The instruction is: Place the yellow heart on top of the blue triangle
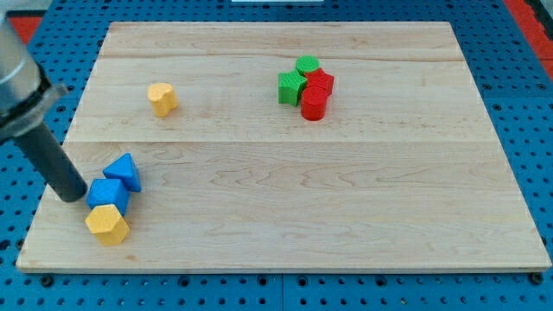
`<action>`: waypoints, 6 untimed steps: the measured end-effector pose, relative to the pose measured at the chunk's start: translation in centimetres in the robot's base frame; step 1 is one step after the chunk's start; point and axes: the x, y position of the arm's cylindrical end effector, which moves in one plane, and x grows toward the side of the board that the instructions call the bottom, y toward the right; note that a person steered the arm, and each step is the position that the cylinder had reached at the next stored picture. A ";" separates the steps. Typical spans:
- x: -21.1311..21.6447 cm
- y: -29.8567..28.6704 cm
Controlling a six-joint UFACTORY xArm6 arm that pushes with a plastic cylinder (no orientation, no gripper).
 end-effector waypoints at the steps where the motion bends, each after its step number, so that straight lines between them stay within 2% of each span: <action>1: -5.2 -0.6; 3: -16.6 0.9; 5: -17.8 8.5; 6: -15.7 8.4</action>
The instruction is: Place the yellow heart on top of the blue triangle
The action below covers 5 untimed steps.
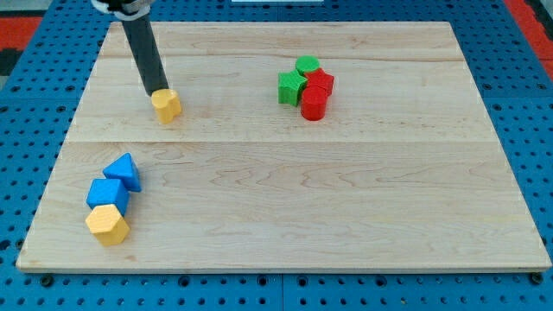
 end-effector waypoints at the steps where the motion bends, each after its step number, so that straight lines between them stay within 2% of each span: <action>1: 1.9 0.3; 2: -0.5 2.5; 4: 3.0 4.4; 5: 5.0 2.6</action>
